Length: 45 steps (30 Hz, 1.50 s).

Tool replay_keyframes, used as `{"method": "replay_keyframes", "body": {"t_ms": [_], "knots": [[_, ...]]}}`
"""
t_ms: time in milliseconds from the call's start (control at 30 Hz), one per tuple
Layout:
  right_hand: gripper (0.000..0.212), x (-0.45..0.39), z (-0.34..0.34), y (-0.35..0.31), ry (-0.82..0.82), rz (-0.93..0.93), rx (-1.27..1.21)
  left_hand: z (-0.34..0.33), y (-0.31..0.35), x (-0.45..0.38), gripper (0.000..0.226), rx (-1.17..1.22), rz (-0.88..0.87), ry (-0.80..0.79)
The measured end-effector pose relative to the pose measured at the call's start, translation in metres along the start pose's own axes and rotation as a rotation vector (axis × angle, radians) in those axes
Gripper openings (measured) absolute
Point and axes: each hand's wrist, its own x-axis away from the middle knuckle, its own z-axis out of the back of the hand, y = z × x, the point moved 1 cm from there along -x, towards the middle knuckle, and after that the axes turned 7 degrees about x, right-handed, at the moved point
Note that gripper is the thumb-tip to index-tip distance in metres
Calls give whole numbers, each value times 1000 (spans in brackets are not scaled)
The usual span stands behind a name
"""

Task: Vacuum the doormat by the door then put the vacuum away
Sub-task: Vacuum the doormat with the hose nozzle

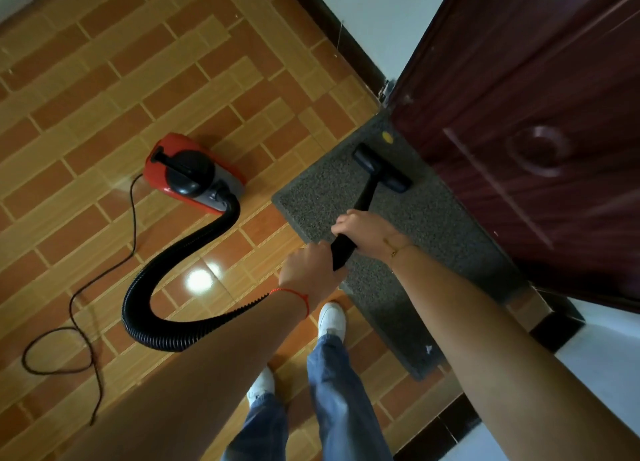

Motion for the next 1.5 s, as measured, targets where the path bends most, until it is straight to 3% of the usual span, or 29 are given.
{"method": "replay_keyframes", "body": {"t_ms": [300,567,933,1500], "knots": [[20,-2,14,79,-10,21,-5,13,57,-54,21,47,26,22],[14,-1,17,81,1,-3,36,15,60,-54,17,82,35,14],[20,30,6,-8,4,-30,-47,7,13,17,15,-37,-11,-80],[21,86,-67,-196,-14,-266,-243,-55,-97,145,26,-283,-247,-180]]}}
